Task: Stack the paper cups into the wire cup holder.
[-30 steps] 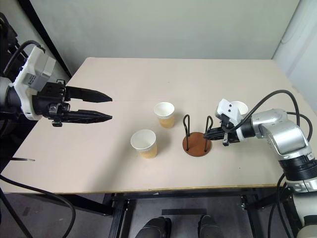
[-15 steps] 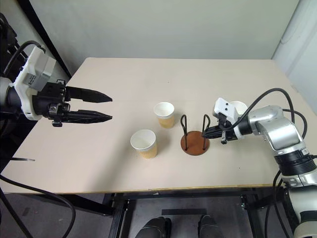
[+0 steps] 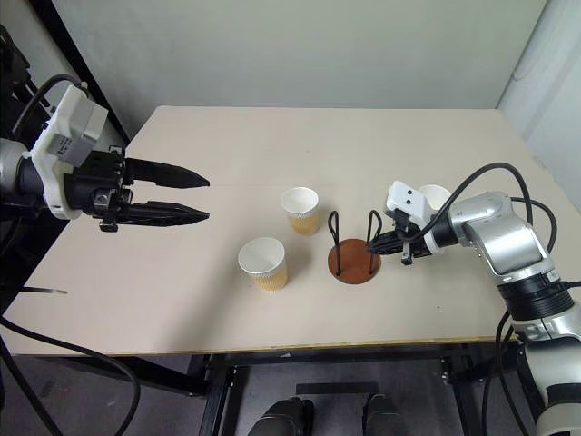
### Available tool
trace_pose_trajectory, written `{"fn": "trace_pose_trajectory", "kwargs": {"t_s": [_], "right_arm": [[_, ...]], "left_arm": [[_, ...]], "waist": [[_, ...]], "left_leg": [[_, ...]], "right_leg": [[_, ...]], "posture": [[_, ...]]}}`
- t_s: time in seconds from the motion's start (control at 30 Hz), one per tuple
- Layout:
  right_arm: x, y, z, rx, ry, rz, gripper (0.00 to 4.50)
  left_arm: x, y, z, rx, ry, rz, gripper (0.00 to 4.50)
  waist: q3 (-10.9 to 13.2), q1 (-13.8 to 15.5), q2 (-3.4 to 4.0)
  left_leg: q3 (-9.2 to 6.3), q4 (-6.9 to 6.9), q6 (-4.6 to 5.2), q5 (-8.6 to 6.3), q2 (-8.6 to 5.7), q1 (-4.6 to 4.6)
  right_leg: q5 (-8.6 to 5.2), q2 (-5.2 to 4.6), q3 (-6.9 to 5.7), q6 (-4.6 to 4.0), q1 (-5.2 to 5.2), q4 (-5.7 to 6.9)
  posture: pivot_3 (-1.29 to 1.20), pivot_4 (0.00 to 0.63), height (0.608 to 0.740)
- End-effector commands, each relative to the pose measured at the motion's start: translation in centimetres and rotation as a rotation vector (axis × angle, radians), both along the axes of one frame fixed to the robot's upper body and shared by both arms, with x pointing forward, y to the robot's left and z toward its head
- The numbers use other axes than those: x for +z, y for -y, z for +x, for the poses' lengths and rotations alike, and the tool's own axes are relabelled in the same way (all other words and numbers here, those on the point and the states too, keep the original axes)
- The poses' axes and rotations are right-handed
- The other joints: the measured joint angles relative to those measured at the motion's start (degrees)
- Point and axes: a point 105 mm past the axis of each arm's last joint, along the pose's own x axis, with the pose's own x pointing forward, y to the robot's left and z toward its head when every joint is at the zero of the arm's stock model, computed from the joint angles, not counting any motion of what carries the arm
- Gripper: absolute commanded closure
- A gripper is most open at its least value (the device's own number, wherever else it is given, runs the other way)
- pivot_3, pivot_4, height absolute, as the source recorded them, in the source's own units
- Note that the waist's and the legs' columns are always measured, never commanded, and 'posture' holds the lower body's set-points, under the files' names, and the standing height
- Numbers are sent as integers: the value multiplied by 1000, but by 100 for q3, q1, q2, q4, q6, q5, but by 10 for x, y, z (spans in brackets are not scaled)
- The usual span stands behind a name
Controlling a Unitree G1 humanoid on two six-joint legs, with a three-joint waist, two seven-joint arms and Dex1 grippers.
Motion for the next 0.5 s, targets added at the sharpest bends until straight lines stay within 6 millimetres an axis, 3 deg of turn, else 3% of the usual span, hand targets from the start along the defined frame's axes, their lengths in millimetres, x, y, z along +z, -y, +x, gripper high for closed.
{"fn": "trace_pose_trajectory", "kwargs": {"t_s": [0.03,0.23,0.33,0.5], "right_arm": [[7,11,0,-27,15,-23,3010],[10,34,-4,-84,41,-77,928],[17,46,-10,-98,48,-86,928],[52,63,-15,-112,144,-94,928]], "left_arm": [[11,1,-3,-12,46,-5,1721],[10,2,-1,-17,49,-12,1721],[10,2,1,-19,51,-15,1721],[11,2,3,-21,58,-26,1721]], "waist": [[0,7,1],[0,26,0],[0,32,0],[0,31,0]], "left_leg": [[0,0,0,0,-1,-4],[0,-2,-1,-3,-1,-8],[0,-3,-2,-4,-1,-9],[0,-4,-2,-4,-1,-9]], "right_leg": [[0,-1,0,0,-3,0],[-1,-2,-1,0,-2,-9],[-1,-2,-1,0,-2,-12],[-1,-1,0,1,-2,-11]], "posture": [[0,150,740],[0,150,740],[0,150,740],[0,150,740]]}}
